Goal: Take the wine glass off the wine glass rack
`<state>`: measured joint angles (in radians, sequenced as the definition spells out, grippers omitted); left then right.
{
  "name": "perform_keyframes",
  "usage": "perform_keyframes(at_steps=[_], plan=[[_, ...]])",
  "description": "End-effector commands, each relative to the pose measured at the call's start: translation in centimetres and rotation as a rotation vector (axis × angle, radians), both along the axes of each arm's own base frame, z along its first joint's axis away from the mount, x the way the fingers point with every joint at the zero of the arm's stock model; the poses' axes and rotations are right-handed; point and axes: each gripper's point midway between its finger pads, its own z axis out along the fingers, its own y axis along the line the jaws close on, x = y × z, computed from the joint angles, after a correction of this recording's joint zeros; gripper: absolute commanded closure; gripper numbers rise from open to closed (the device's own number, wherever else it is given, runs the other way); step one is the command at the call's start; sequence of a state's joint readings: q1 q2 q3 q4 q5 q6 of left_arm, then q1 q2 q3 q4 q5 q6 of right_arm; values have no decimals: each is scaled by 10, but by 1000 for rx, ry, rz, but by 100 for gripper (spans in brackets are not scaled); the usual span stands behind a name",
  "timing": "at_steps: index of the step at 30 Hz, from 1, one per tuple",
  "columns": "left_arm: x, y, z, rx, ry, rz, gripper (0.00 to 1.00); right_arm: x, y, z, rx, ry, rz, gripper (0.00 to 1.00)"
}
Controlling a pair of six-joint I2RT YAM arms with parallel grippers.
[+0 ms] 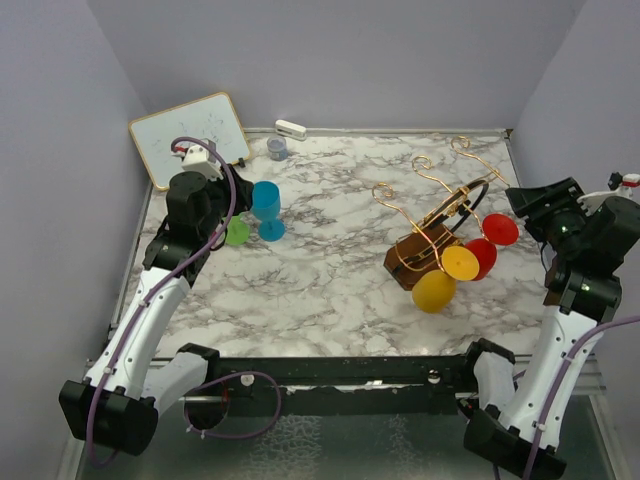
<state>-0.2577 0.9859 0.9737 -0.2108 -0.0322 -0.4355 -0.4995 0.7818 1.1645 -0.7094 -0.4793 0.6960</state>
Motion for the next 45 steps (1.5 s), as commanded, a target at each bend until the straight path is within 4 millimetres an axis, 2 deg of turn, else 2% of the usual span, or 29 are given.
perform_keyframes(at_steps=[1, 3, 7, 10, 12, 14, 18, 22, 24, 28, 31, 34, 39, 42, 45], plan=[[3, -10, 6, -23, -10, -41, 53, 0, -6, 22, -63, -60, -21, 50], [5, -14, 0, -26, 10, -54, 53, 6, -4, 49, -113, -125, 19, 49], [8, -24, -10, -45, 47, -96, 53, 24, 34, 95, -151, -259, 368, 42], [10, -30, -17, -58, 69, -120, 53, 45, 40, 104, -82, -251, 532, 41], [11, -31, -21, -59, 77, -126, 53, 56, 34, 110, -77, -243, 530, 41], [12, -32, -22, -59, 80, -127, 53, 60, 21, 117, -108, -237, 428, 41], [13, -29, -23, -52, 79, -115, 53, 60, 11, 127, -155, -282, 339, 31], [14, -25, -25, -40, 82, -94, 53, 60, -18, 106, -19, -255, 295, 30], [14, -24, -26, -35, 83, -88, 53, 55, -31, 84, 56, -243, 246, 31], [15, -25, -29, -37, 94, -91, 53, 35, -45, 56, 68, -210, 61, 32], [16, -26, -32, -37, 104, -93, 53, 10, -54, 43, 17, -158, -134, 34], [17, -29, -34, -44, 115, -104, 53, -11, -51, 20, 33, -93, -234, 36], [20, -36, -44, -65, 151, -130, 53, -21, -55, -22, 70, 29, -314, 36], [22, -42, -52, -81, 177, -150, 54, -17, -51, -35, 104, 74, -284, 35], [25, -47, -59, -90, 201, -164, 54, -15, -50, -34, 95, 80, -269, 32]])
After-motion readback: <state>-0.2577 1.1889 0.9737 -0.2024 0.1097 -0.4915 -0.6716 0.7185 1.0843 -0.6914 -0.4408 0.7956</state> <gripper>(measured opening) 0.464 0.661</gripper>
